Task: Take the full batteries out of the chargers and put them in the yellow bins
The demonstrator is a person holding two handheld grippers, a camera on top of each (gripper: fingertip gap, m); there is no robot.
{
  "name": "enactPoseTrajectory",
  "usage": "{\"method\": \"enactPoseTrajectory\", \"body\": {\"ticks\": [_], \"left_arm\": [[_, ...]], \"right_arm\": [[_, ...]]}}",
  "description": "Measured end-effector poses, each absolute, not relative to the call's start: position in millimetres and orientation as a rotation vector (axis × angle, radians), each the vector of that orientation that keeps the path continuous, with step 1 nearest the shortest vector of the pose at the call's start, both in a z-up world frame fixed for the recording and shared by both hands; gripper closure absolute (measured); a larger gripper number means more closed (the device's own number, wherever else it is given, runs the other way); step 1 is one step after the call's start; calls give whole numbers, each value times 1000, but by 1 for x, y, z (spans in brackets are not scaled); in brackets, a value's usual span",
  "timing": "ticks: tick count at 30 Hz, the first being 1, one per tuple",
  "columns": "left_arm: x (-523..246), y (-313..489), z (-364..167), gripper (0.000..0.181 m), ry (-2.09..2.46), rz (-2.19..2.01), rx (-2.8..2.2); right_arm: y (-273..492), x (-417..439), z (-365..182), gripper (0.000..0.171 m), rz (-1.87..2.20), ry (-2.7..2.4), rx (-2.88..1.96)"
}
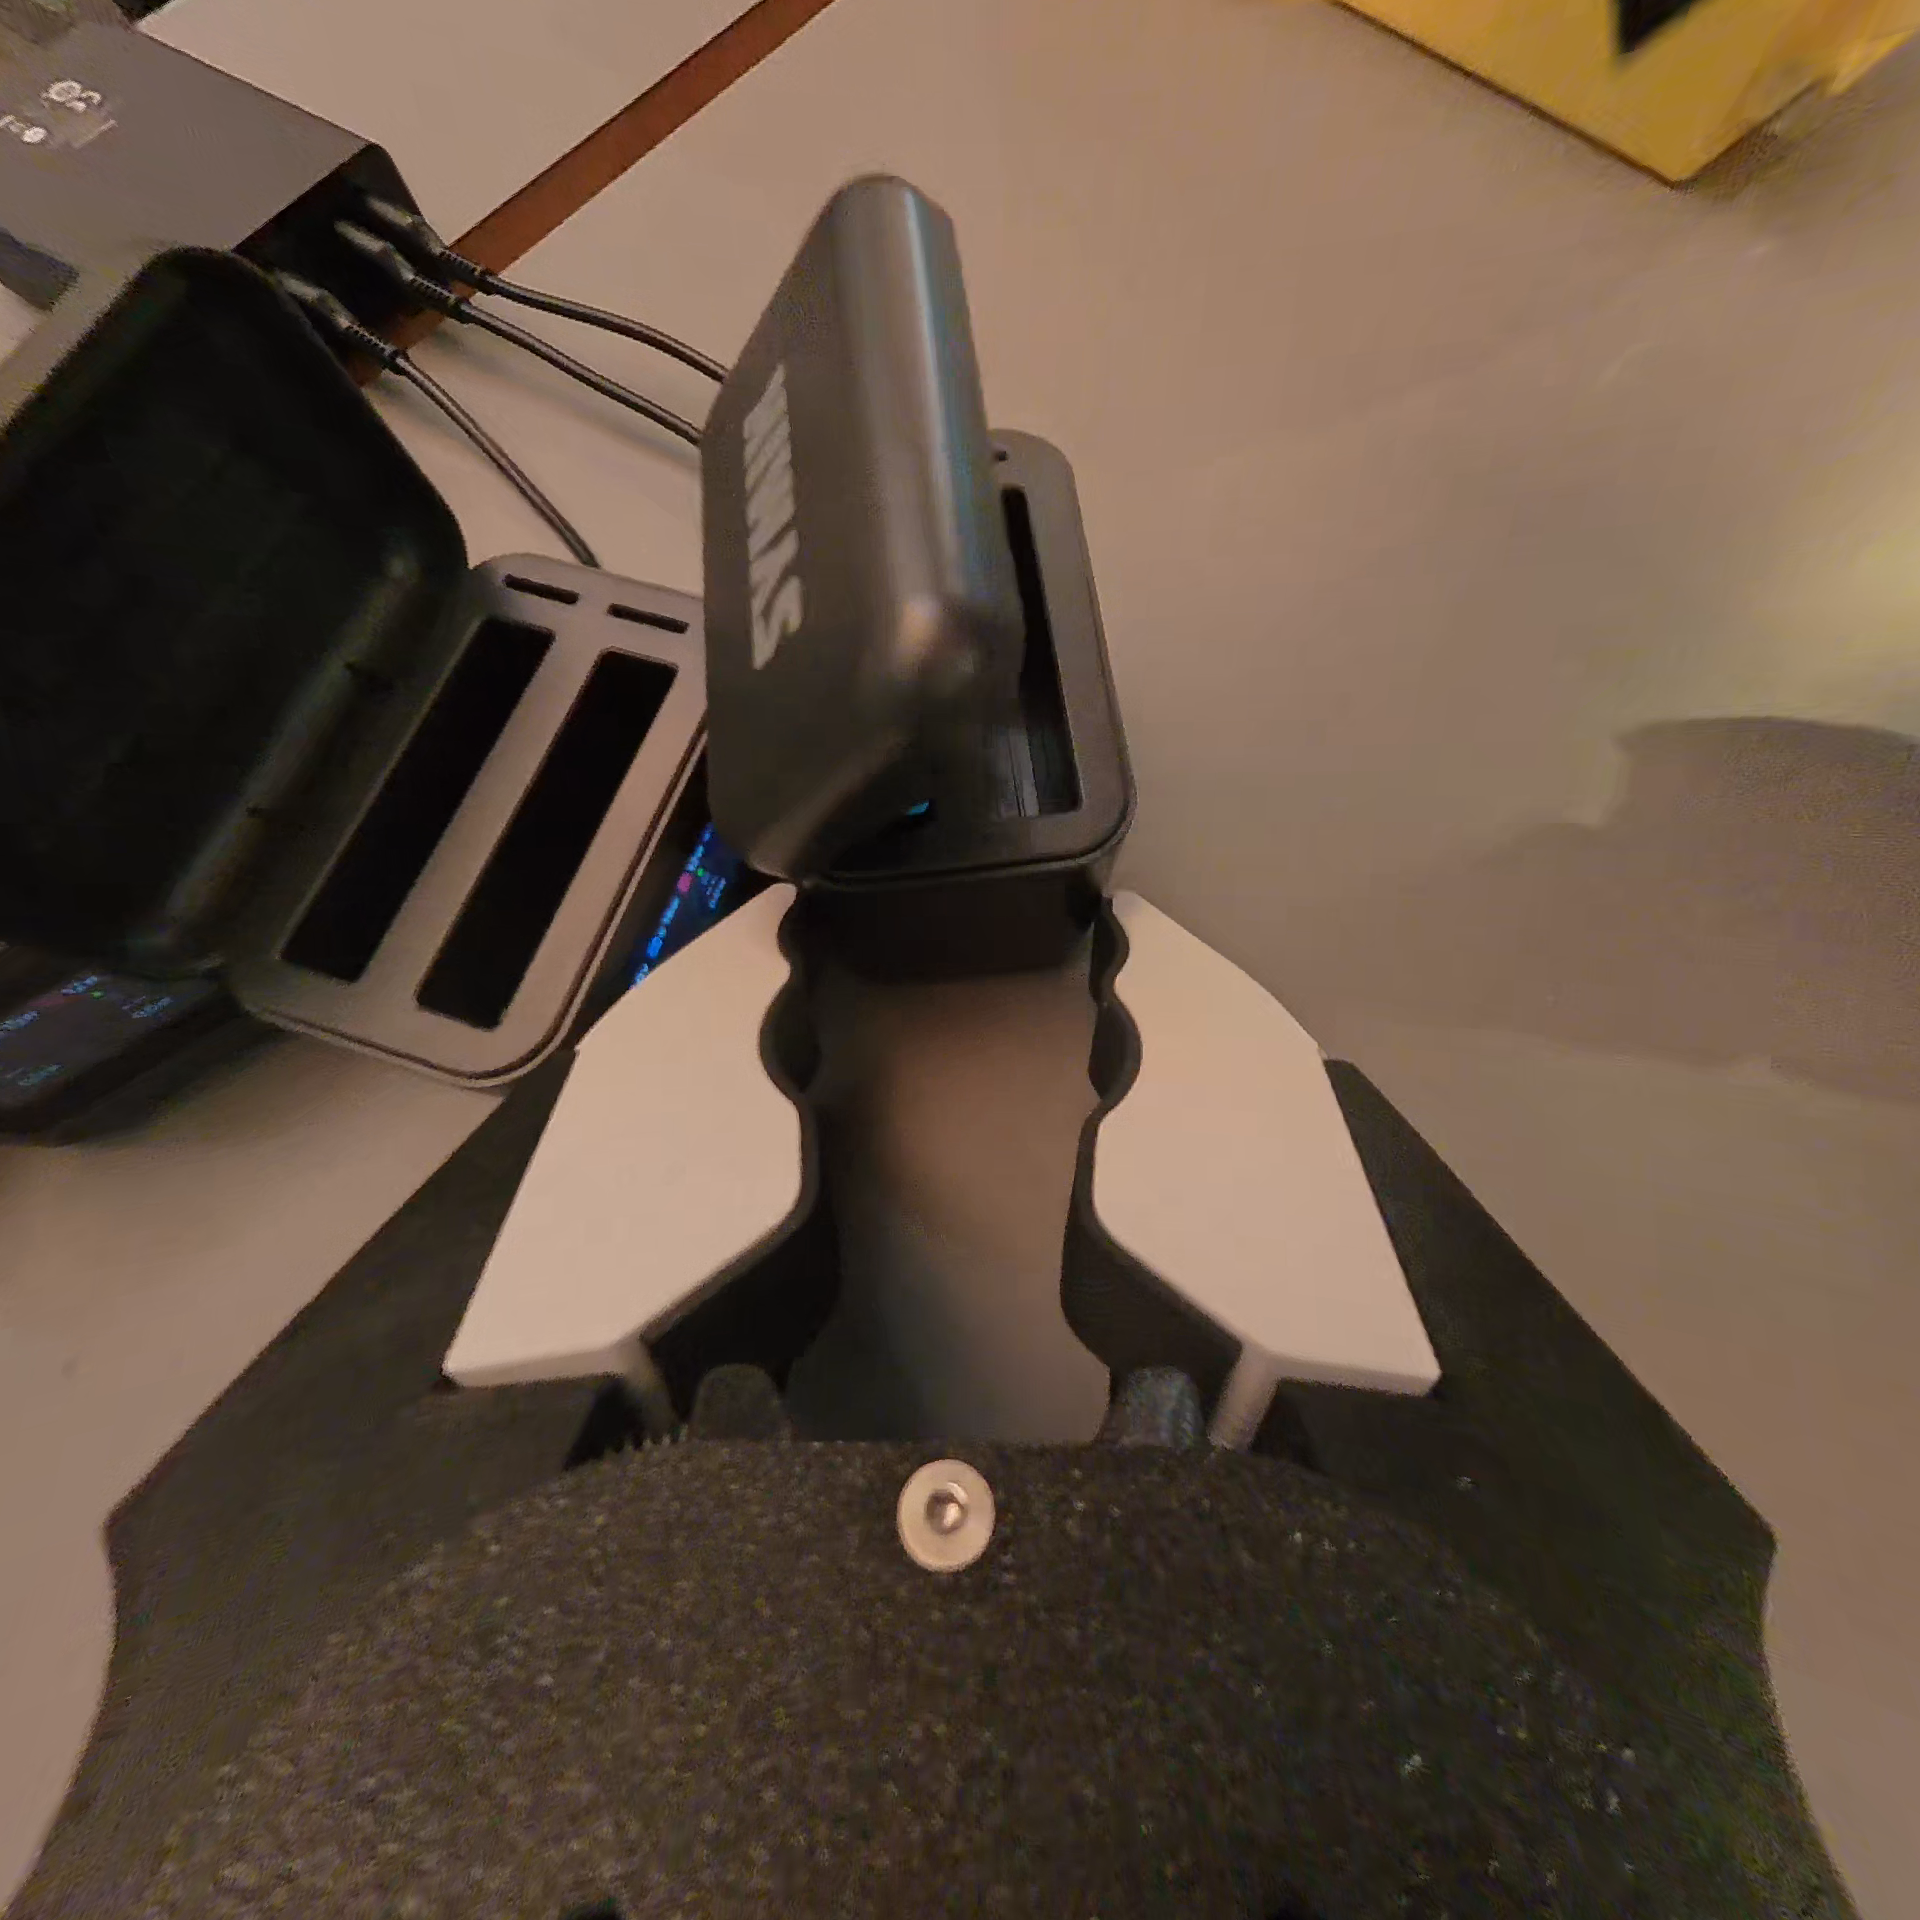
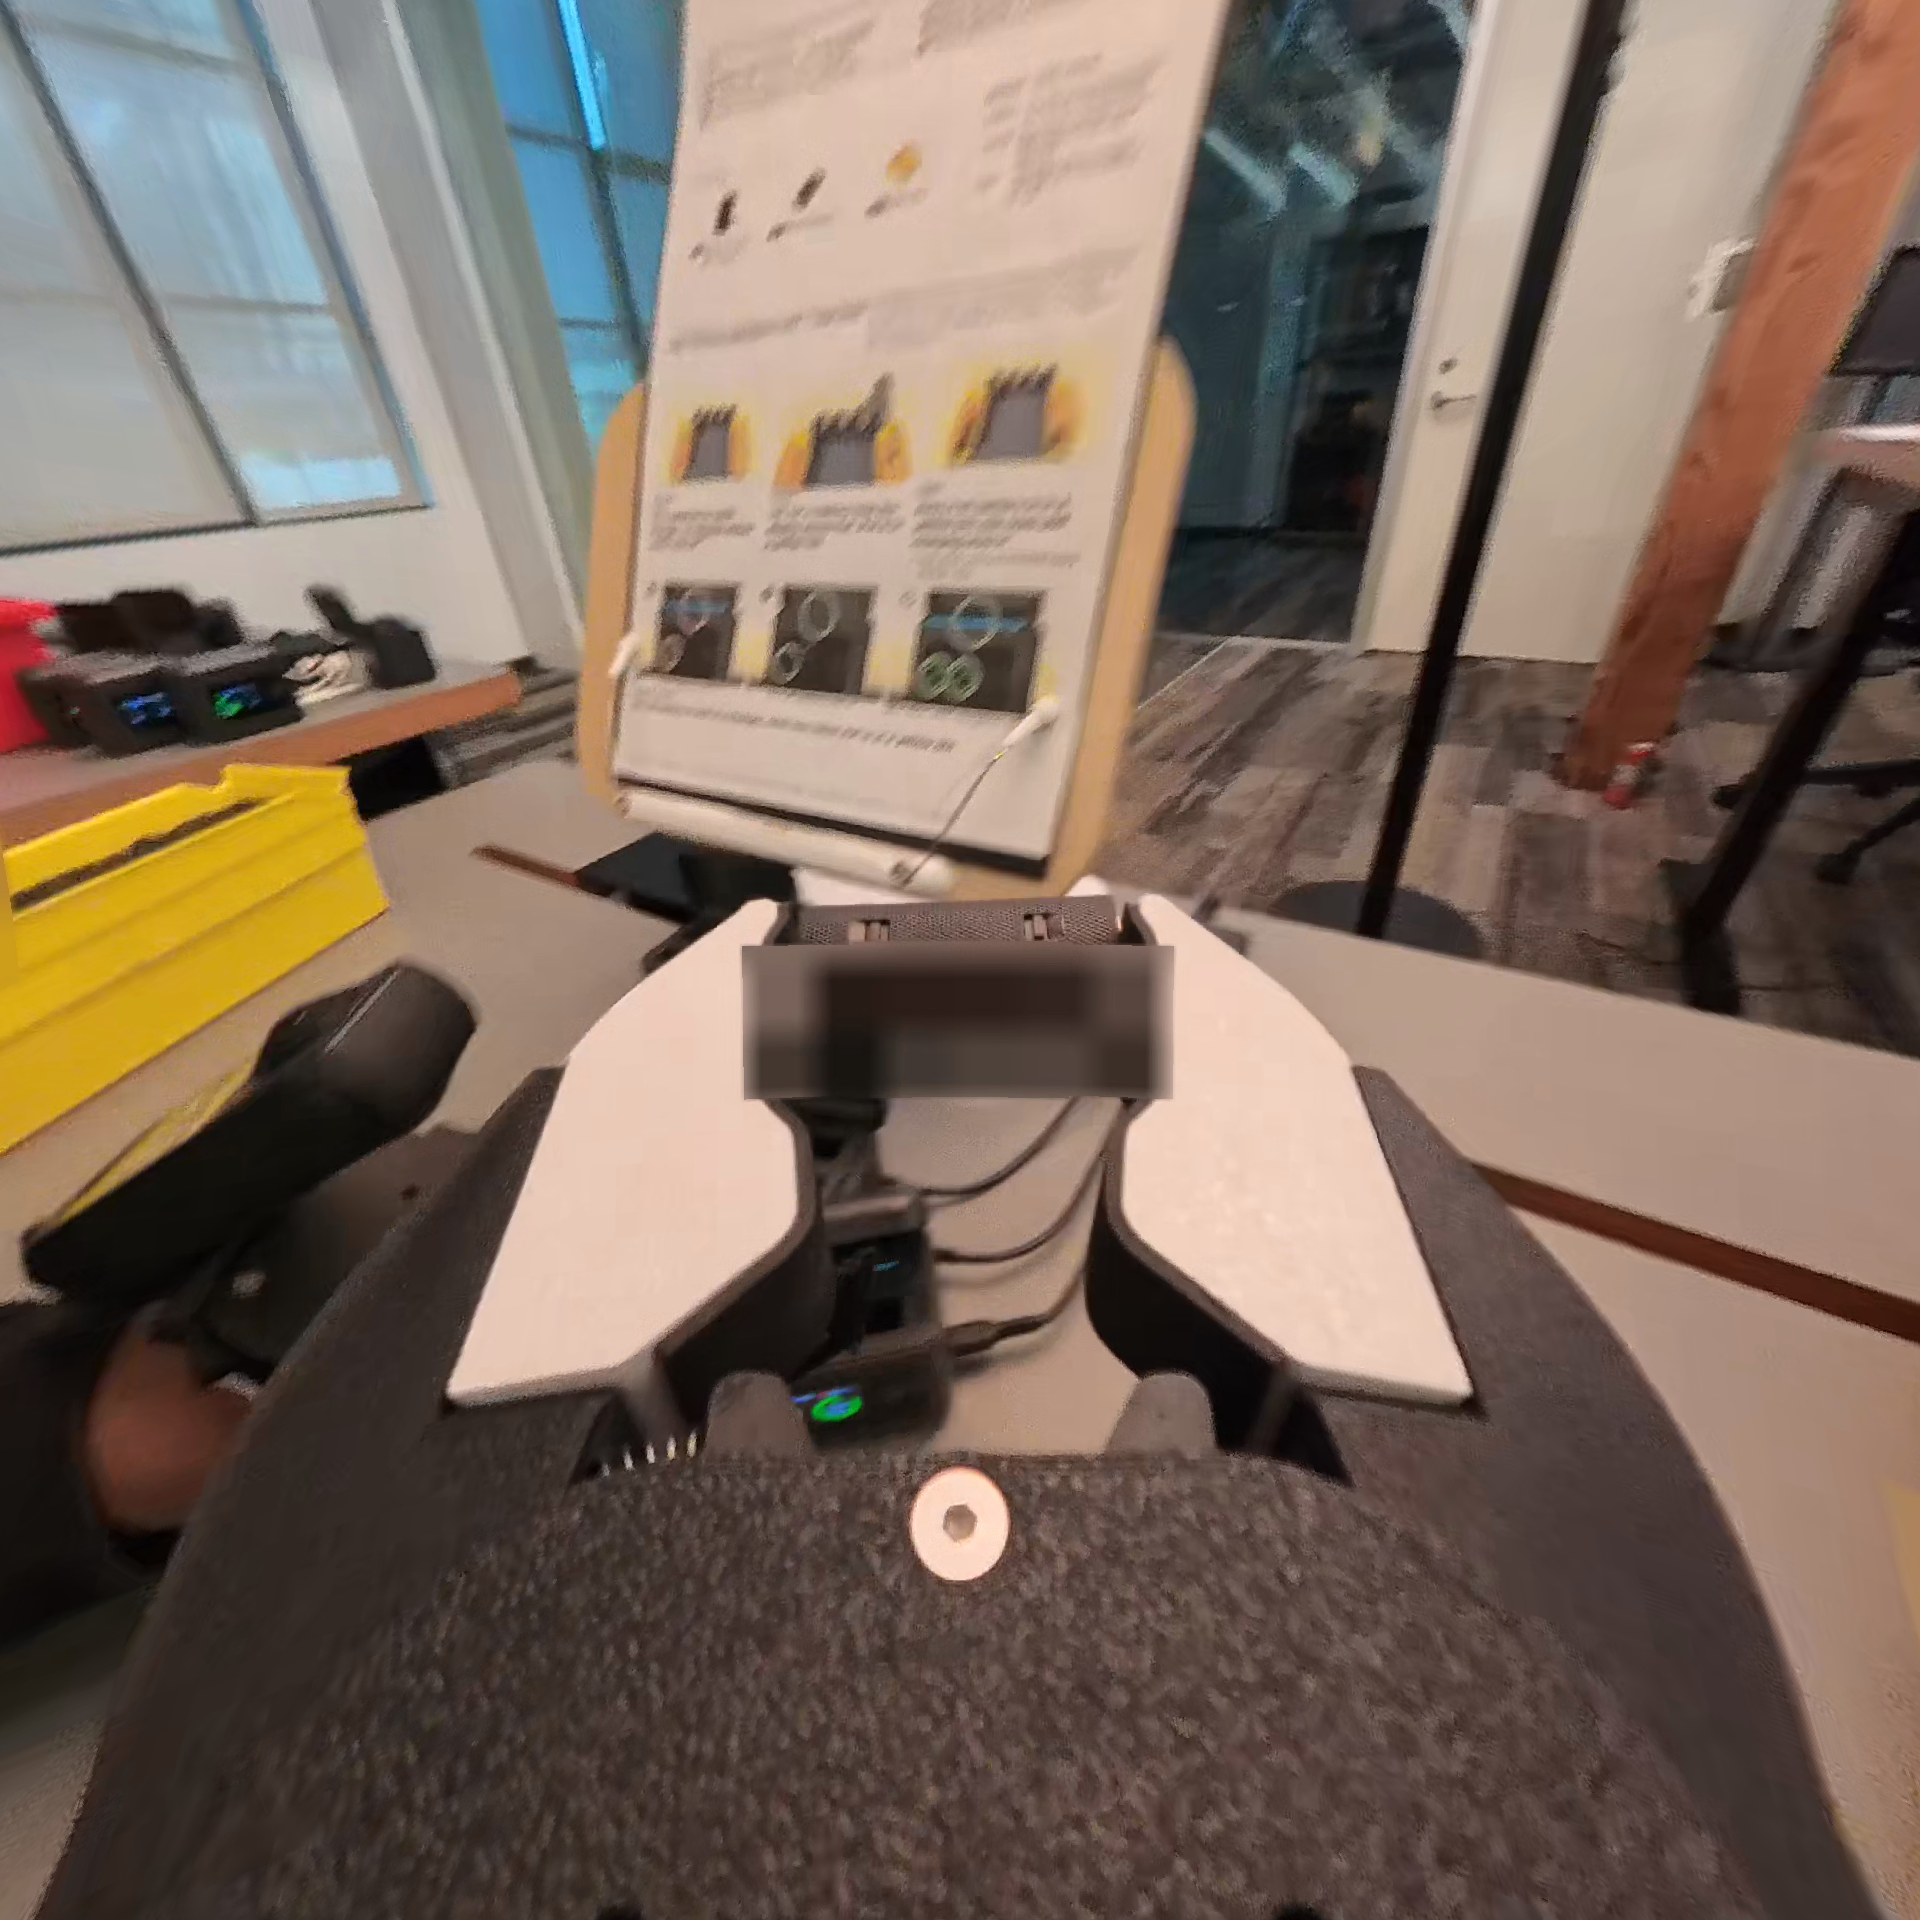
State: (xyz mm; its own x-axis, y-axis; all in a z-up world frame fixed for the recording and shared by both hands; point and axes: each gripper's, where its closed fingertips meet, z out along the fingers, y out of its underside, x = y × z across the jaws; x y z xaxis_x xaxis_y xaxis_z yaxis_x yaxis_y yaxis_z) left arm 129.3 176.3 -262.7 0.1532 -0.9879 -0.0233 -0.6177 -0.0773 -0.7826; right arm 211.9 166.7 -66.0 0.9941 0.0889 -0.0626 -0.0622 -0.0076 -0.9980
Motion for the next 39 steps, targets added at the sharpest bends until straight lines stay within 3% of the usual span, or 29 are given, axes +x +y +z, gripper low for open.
{"method": "enactPoseTrajectory", "body": {"ticks": [6, 11, 16, 25, 39], "left_arm": [[127, 176, -262, 131, 1560, -753, -1766], [126, 177, -262, 131, 1569, -764, -1765], [126, 177, -262, 131, 1566, -765, -1762], [126, 177, -262, 132, 1565, -765, -1760], [126, 177, -262, 132, 1567, -773, -1757]], "right_arm": [[121, 339, -36, 112, -162, 219, -1659], [63, 411, -95, 112, -304, 466, -1760], [33, 414, -145, 112, -385, 555, -1749], [46, 420, -159, 111, -551, 529, -1678], [44, 421, -193, 112, -387, 691, -1834]]}}
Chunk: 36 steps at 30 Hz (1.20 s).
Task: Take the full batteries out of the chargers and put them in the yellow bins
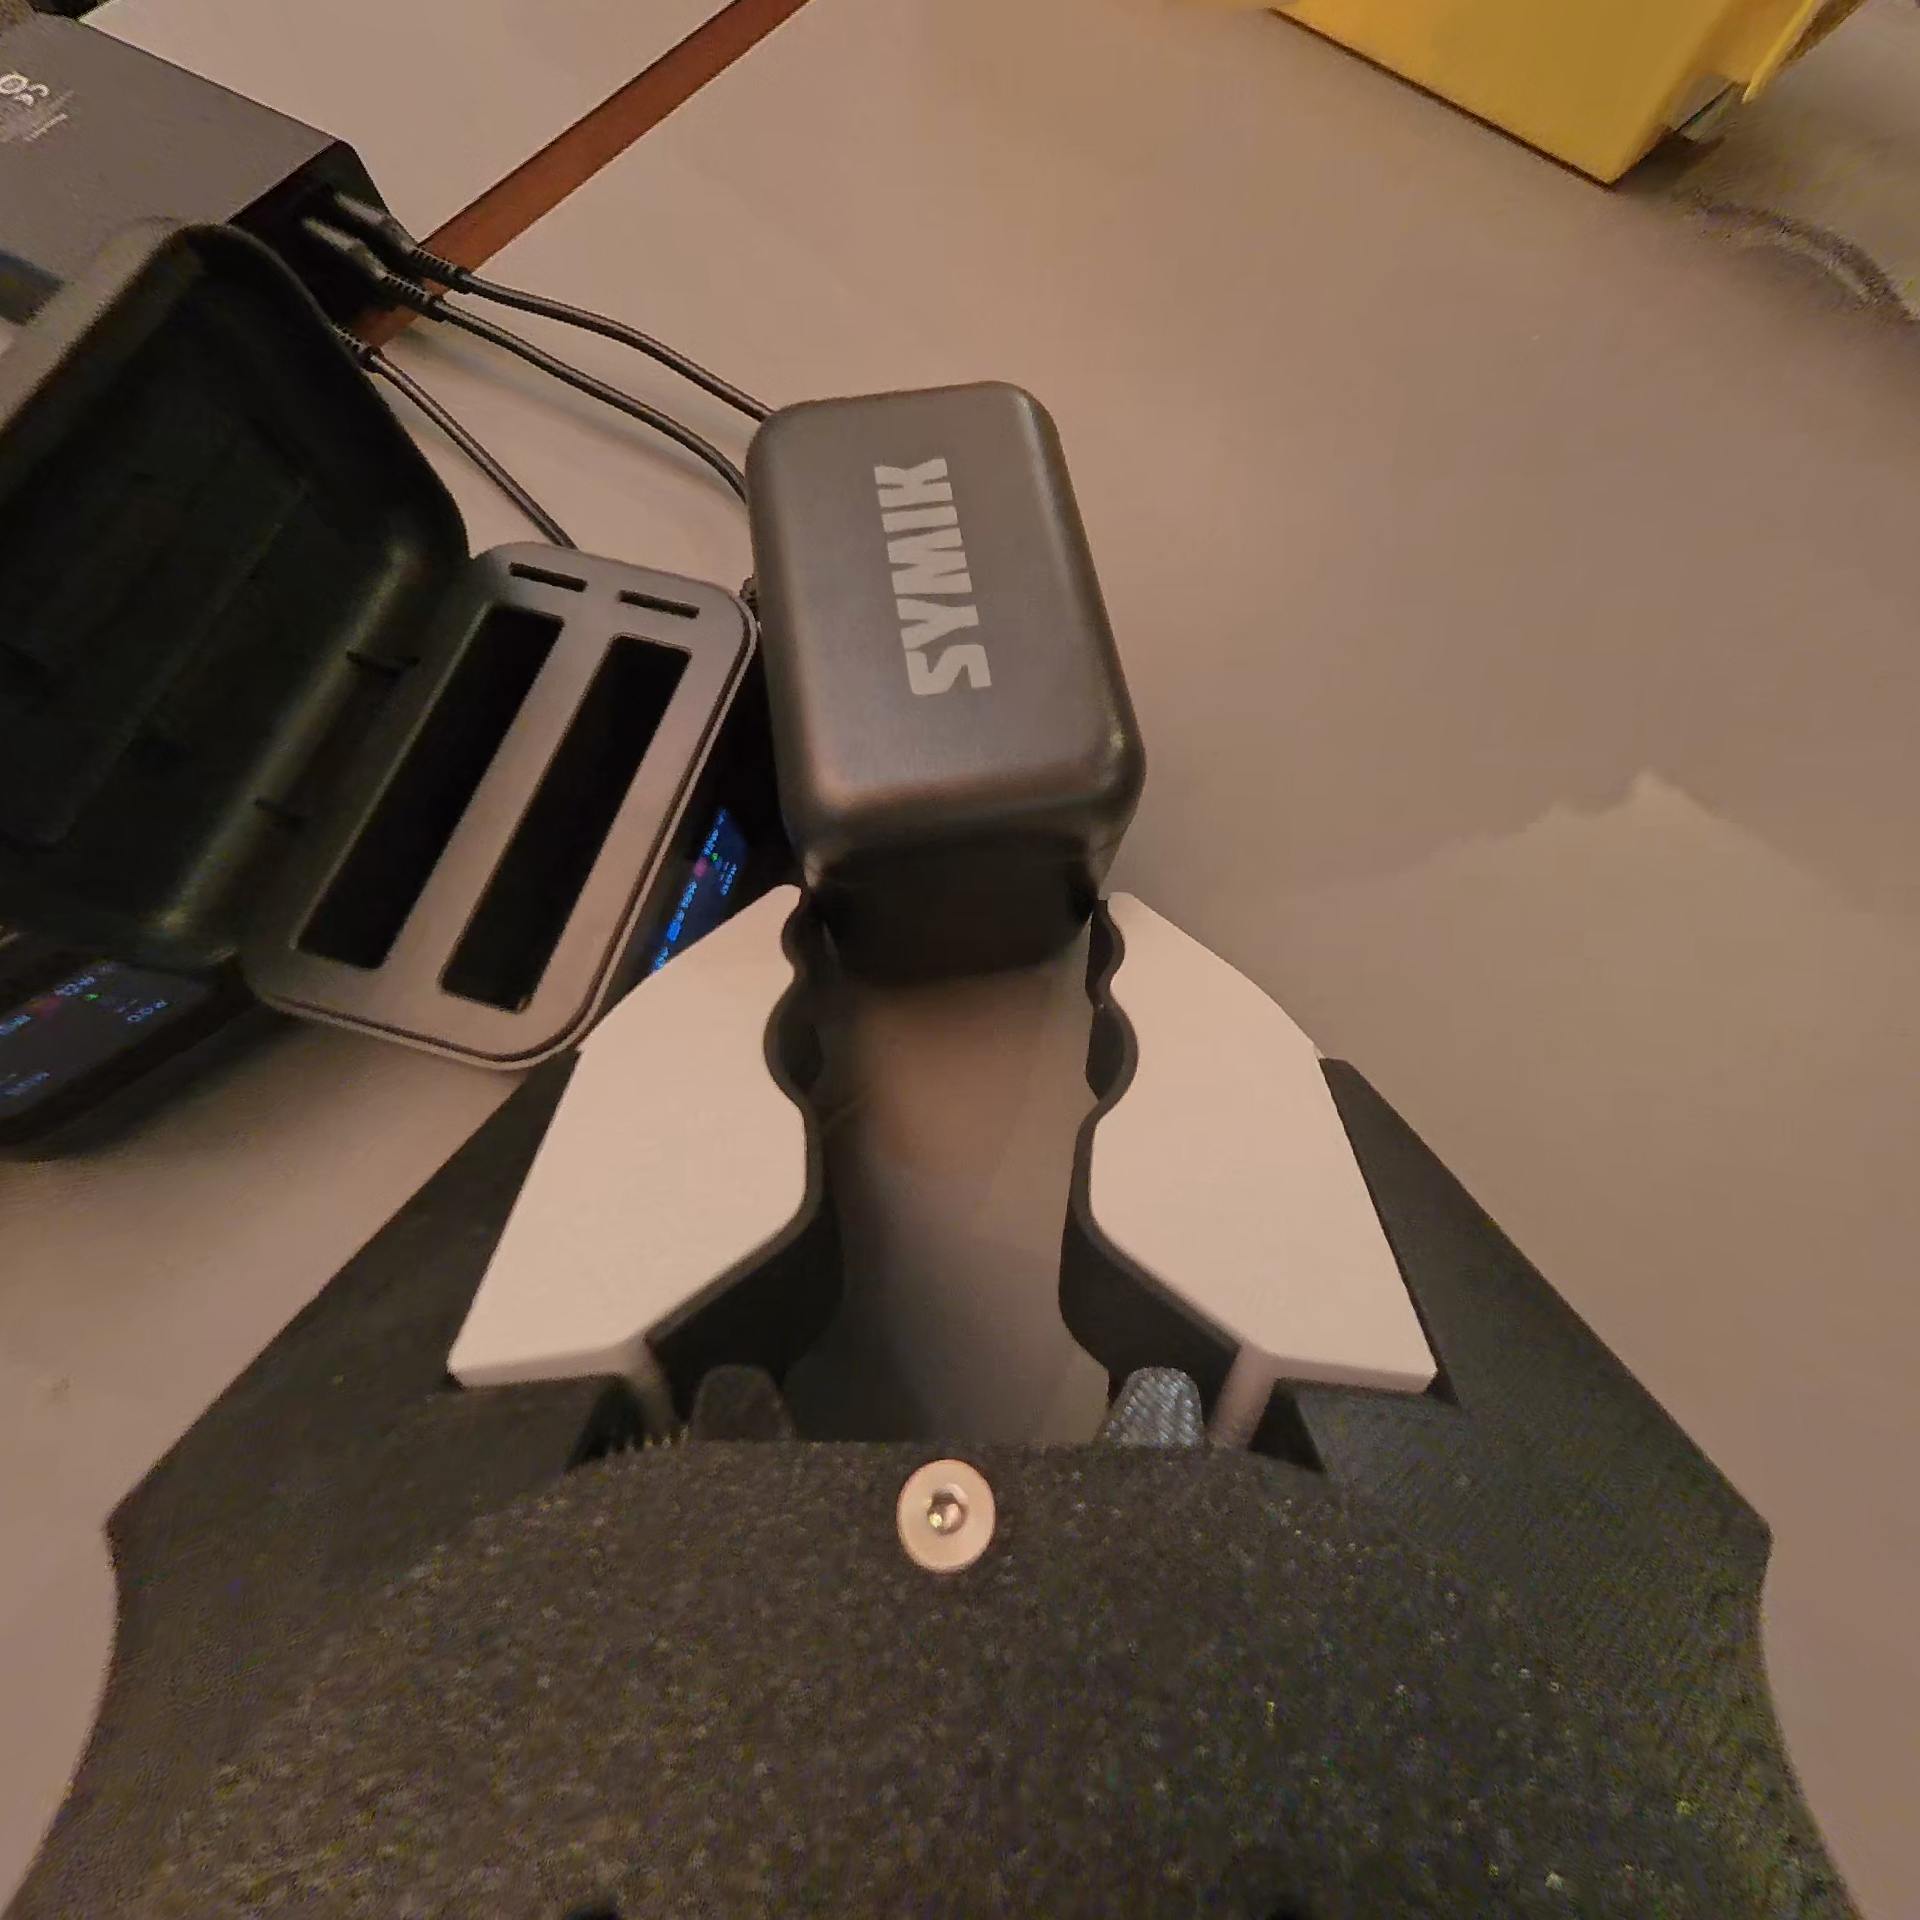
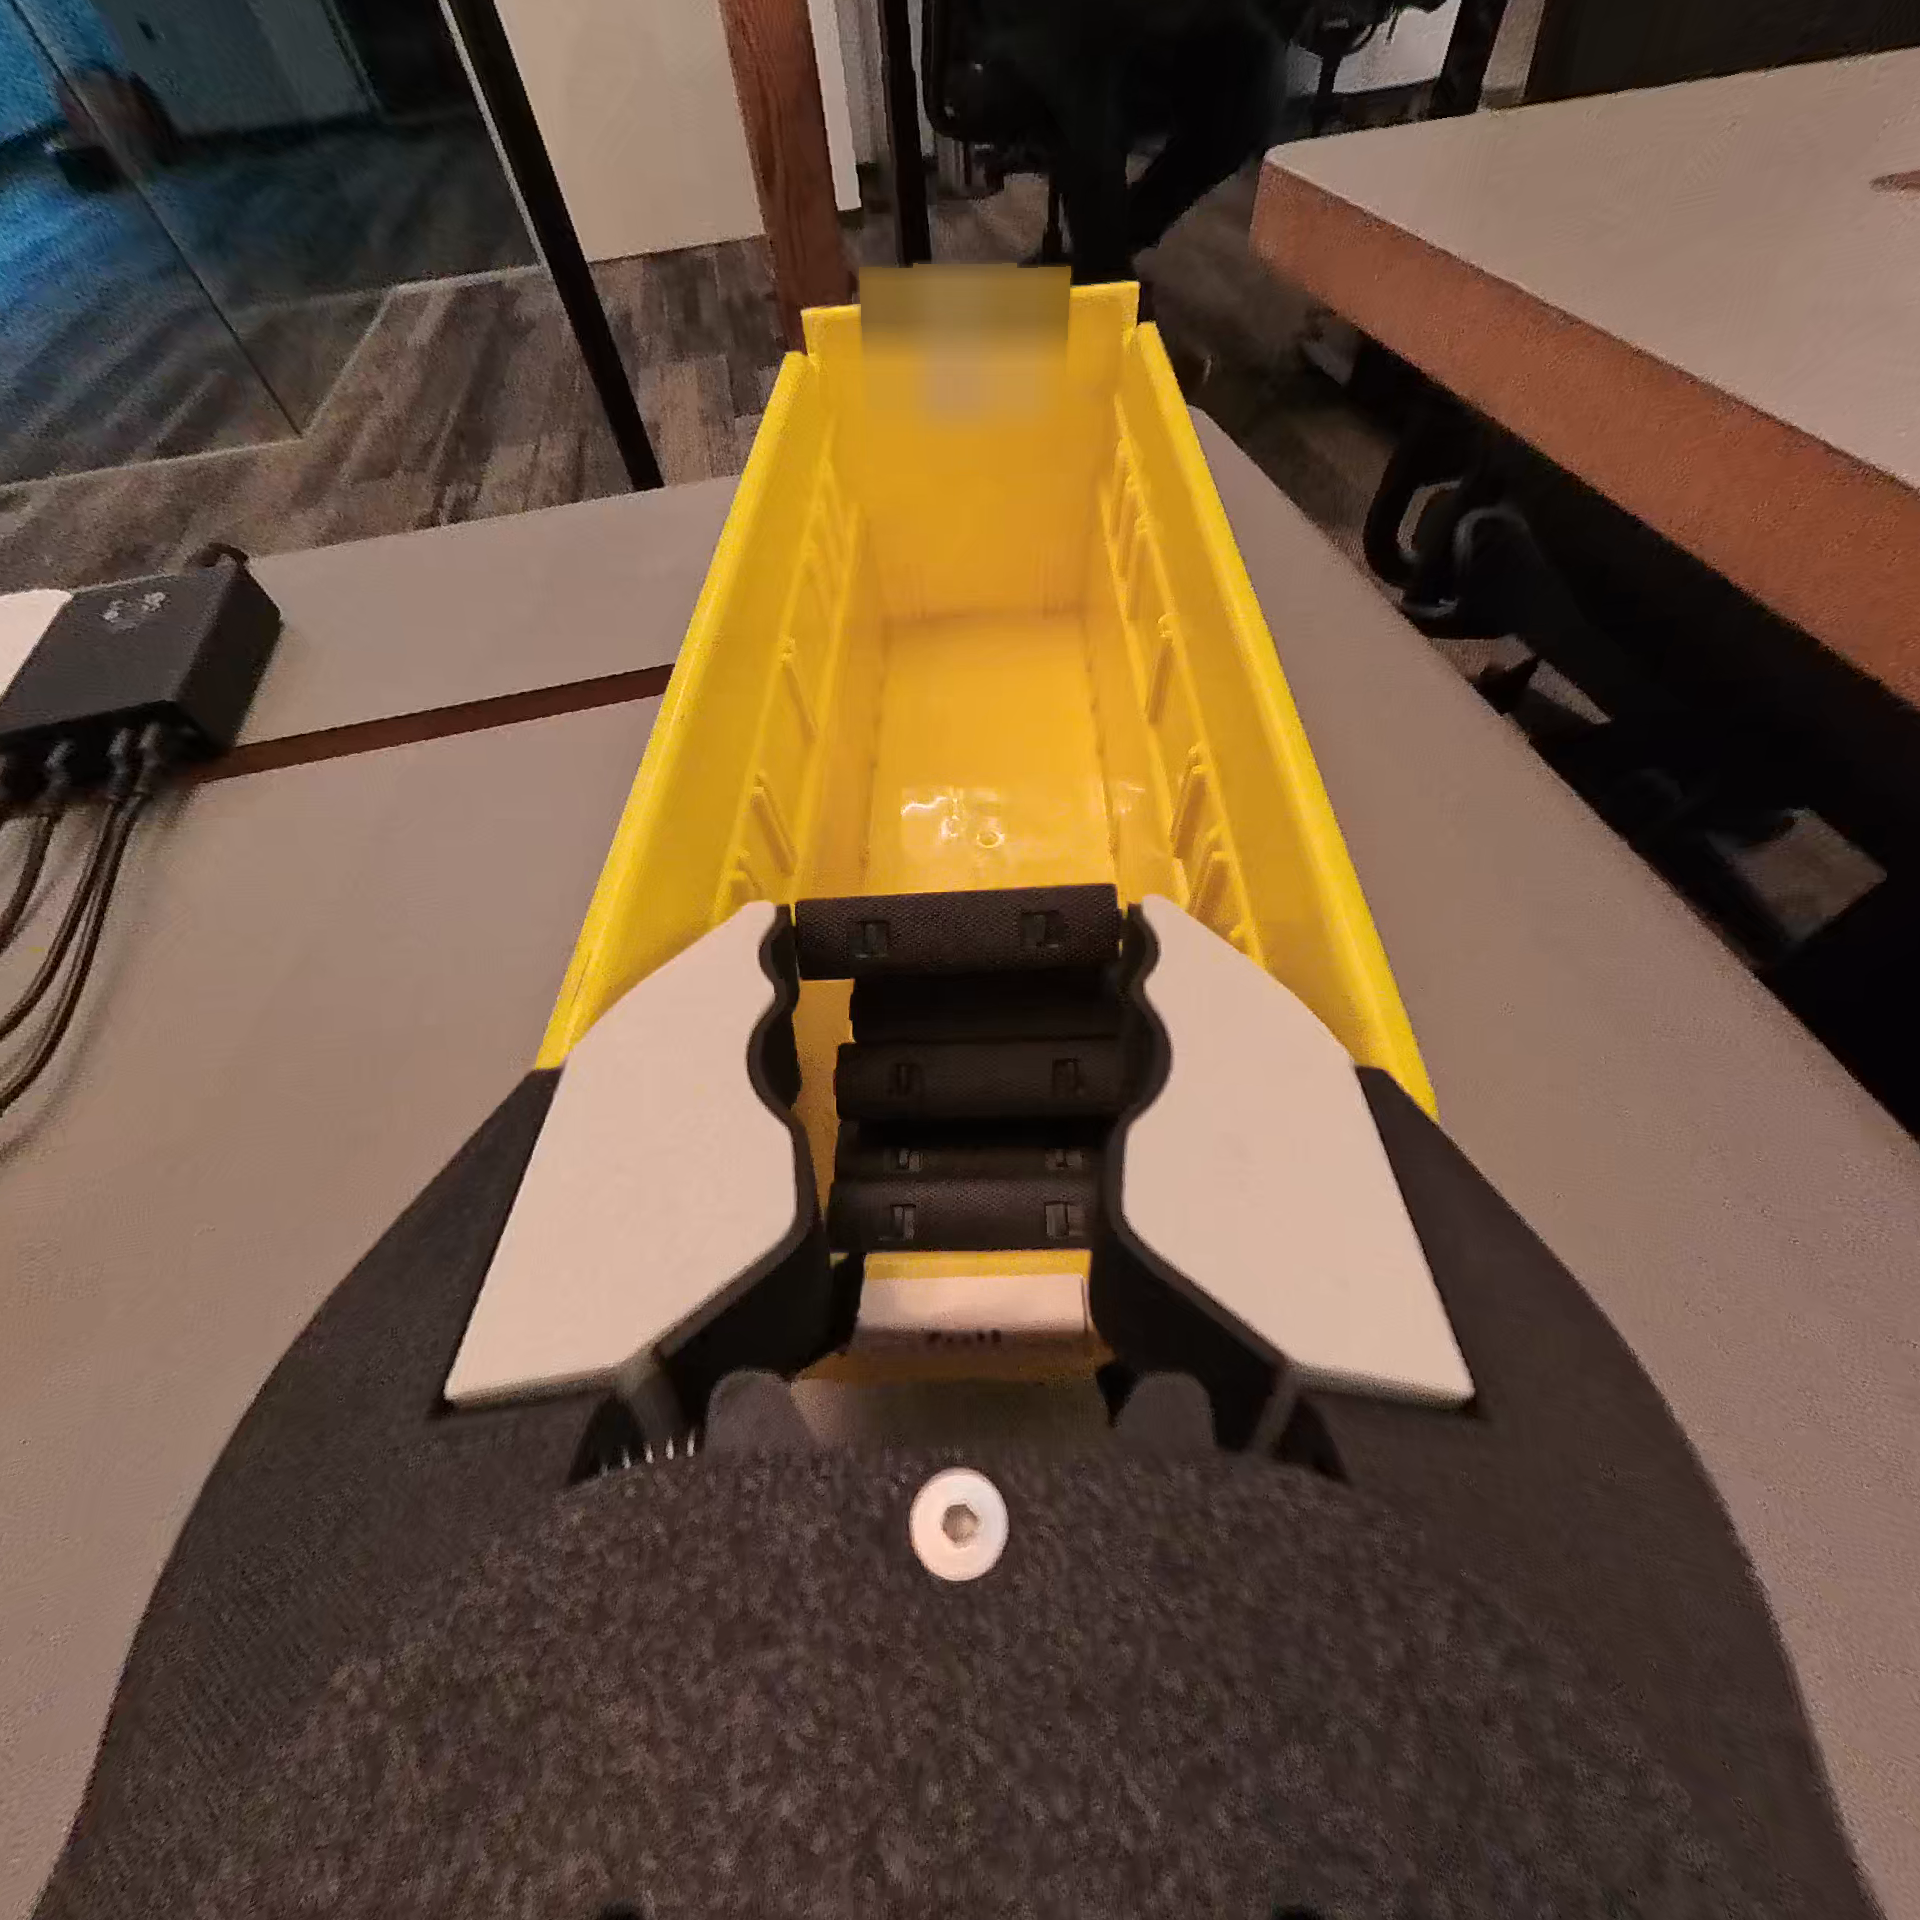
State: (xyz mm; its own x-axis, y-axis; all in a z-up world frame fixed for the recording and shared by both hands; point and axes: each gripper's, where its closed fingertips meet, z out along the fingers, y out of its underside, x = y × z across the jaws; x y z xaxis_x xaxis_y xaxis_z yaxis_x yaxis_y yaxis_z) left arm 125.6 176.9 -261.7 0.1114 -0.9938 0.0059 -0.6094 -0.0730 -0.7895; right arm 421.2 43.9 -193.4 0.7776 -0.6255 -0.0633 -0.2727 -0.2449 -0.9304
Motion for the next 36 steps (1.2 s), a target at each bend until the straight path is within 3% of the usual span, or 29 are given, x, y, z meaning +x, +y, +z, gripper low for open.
{"method": "enactPoseTrajectory", "body": {"ticks": [36], "left_arm": [[125, 176, -261, 132, 1566, -782, -1755]], "right_arm": [[34, 411, -180, 112, -478, 551, -1884]]}}
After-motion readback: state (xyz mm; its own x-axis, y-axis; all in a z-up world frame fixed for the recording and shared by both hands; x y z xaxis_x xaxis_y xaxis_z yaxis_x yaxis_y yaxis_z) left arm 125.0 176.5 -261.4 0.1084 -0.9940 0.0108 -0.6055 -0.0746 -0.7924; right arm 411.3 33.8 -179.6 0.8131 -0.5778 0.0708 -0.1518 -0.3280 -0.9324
